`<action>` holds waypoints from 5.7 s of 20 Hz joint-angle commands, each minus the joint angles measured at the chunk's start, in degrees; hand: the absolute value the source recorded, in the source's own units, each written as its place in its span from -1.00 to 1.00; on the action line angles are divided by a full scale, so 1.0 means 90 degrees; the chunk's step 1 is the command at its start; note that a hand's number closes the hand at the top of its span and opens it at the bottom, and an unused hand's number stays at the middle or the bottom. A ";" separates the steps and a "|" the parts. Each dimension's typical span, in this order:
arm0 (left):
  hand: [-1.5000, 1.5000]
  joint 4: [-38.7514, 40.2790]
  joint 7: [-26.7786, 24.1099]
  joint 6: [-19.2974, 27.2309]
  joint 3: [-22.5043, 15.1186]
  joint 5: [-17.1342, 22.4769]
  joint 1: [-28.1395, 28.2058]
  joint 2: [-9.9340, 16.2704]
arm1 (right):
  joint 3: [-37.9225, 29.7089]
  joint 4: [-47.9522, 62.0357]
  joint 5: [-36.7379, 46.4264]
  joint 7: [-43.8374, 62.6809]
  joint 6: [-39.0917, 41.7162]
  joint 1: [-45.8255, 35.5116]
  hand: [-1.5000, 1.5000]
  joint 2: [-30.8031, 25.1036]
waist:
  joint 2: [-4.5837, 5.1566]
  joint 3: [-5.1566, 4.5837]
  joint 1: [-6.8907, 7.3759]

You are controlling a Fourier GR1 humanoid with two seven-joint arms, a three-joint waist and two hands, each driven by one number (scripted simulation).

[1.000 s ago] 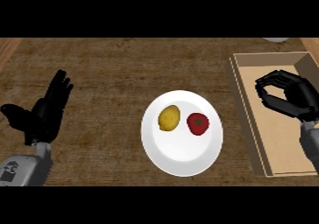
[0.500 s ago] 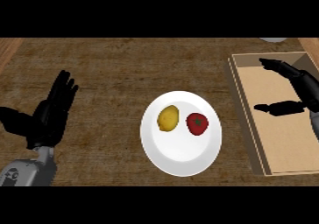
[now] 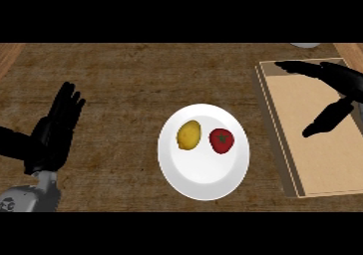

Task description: Pick the tomato from the plate and place it in the cardboard box

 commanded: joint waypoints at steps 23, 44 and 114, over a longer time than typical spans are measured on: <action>0.00 -0.0341 0.0415 -0.0144 0.0129 -0.0729 0.0067 -0.0709 | -0.0432 -0.1839 0.1122 0.2192 0.0532 0.1097 -1.00 0.2077 | 0.0032 0.0011 -0.0021; 0.00 -0.0529 0.0529 -0.0709 0.0689 -0.0870 0.0244 -0.0887 | -0.0718 -0.1281 0.2711 0.2108 0.0379 0.1035 -1.00 0.3153 | 0.0026 0.0010 -0.0020; 0.00 -0.0302 0.0283 -0.1133 0.1003 -0.1219 0.0220 -0.1260 | 0.3474 -0.2228 0.5094 0.8904 -0.4002 -0.1869 1.00 0.4526 | -0.0006 0.0004 0.0093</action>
